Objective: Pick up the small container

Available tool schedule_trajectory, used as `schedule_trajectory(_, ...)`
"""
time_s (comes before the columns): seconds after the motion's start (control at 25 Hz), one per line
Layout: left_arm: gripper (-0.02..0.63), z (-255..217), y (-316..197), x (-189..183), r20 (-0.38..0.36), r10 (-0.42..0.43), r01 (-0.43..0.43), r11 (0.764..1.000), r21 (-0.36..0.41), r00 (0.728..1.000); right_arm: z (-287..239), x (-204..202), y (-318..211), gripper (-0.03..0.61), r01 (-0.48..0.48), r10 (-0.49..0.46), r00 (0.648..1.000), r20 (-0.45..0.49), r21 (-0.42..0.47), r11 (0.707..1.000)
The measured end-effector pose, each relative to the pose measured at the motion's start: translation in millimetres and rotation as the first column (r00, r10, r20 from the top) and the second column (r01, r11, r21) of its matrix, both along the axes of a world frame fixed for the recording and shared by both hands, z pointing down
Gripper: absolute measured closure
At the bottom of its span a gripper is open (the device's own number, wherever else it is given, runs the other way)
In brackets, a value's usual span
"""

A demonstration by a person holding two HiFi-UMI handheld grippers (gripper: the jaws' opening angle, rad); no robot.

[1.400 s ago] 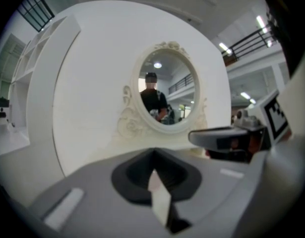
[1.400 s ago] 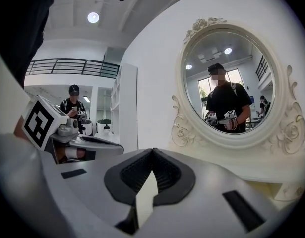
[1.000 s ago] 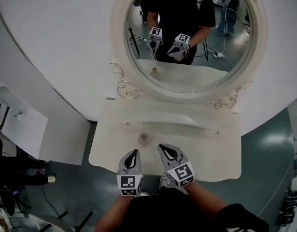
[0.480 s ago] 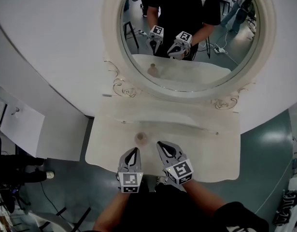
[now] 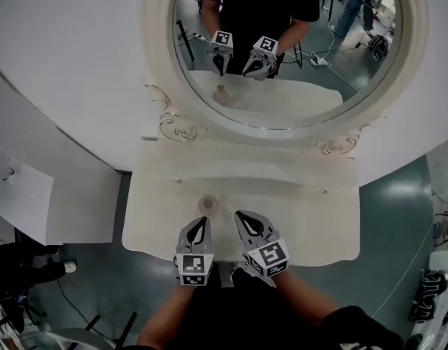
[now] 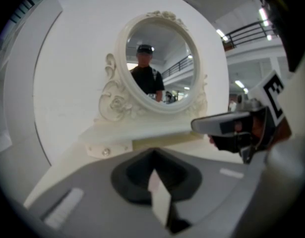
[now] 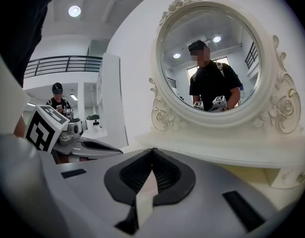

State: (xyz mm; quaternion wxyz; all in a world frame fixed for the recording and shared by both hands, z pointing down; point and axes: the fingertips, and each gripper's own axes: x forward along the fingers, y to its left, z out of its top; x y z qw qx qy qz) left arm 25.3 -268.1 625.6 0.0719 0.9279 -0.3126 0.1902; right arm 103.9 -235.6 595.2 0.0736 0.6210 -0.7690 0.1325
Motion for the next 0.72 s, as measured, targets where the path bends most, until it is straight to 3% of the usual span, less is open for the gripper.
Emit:
schedule_trajectory(0.16,0.604,14,-6,1,-0.026,0.034,-0.035,0.998,-0.057,0.999,9,-1,0,0.574,-0.015,0.015,1.0,0.001,-0.02,1.0)
schedule_trajectory(0.28,0.349,31,-9,3,-0.002,0.068,-0.068,0.991,-0.115,0.998,15,-2,-4,0.574,-0.019,0.019,1.0,-0.001,-0.034,0.999)
schedule_trajectory(0.4,0.268,42,-11,6,0.028,0.091,-0.087,0.988,-0.131,0.995,22,-5,-5,0.574,-0.02,0.02,1.0,0.006,-0.048,0.999)
schedule_trajectory(0.72,0.175,77,-28,22,0.108,0.136,-0.116,0.978,-0.174,0.985,36,-5,-12,0.574,-0.019,0.02,1.0,0.009,-0.082,0.996)
